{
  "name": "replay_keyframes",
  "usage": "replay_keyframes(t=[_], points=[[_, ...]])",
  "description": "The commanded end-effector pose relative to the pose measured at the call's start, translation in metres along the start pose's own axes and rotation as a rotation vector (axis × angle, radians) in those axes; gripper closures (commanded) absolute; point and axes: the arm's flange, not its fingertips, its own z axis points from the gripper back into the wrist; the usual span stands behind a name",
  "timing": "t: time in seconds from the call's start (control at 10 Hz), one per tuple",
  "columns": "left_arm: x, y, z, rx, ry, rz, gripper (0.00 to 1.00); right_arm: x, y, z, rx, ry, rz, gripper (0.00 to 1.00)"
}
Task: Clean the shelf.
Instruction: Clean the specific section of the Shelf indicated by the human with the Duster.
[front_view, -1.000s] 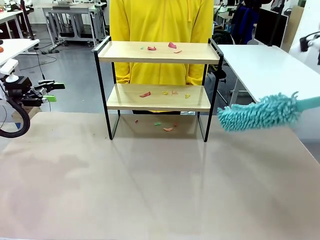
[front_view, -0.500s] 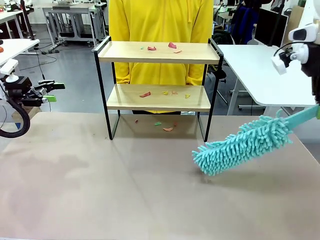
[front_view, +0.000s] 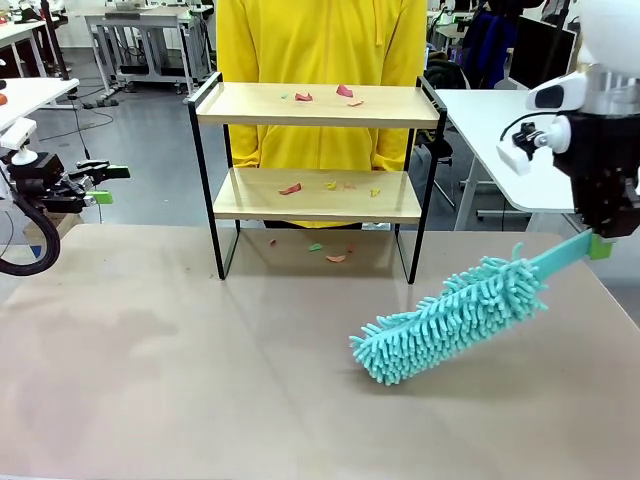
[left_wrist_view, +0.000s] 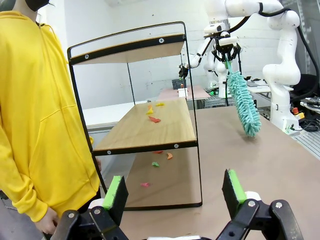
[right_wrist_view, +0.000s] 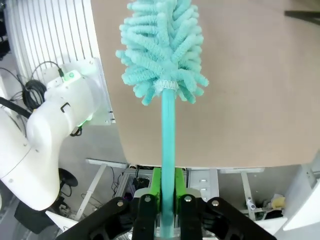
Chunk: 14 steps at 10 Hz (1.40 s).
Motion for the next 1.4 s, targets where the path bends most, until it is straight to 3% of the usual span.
replay_keyframes(t=[0.0, 0.1, 1.3], points=[[0.002, -0.001, 0.0, -0.006, -0.009, -0.015, 0.0, 0.005, -0.012, -0.007, -0.004, -0.072, -0.055, 0.87], [0.002, -0.001, 0.0, -0.006, -0.009, -0.015, 0.0, 0.0, 0.0, 0.0, 0.0, 0.0, 0.0, 0.87], [0.002, -0.001, 0.0, -0.006, -0.009, -0.015, 0.0, 0.0, 0.0, 0.0, 0.0, 0.0, 0.0, 0.87]])
